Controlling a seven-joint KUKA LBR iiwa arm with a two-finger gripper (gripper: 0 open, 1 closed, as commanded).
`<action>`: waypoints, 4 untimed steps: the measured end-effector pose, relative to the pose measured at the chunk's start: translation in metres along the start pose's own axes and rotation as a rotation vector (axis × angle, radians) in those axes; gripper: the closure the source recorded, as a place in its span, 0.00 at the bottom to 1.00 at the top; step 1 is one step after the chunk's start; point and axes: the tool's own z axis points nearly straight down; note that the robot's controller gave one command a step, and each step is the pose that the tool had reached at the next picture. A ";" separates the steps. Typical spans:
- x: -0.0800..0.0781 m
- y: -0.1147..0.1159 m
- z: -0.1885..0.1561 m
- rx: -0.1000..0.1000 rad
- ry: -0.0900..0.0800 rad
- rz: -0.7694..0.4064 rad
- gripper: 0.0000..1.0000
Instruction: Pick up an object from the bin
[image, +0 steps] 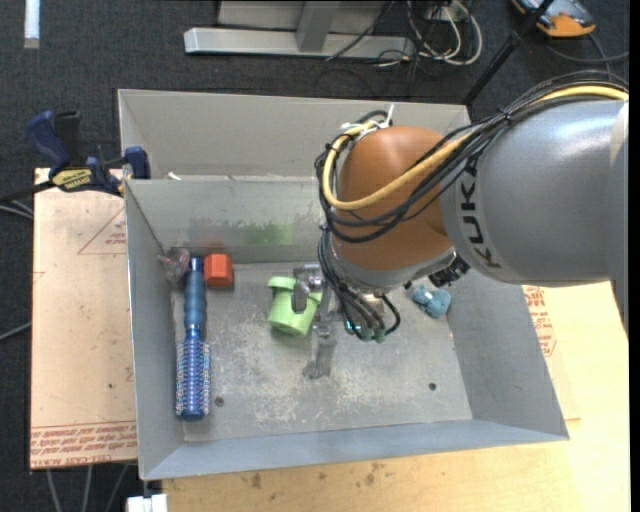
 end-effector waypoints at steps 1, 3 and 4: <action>-0.064 -0.050 0.064 0.001 -0.008 0.120 0.00; -0.096 -0.018 0.125 -0.003 -0.011 0.155 1.00; -0.067 -0.025 -0.001 -0.002 -0.016 0.106 1.00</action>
Offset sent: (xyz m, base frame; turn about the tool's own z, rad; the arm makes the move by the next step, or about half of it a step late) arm 0.0622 -0.0474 -0.0609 0.1152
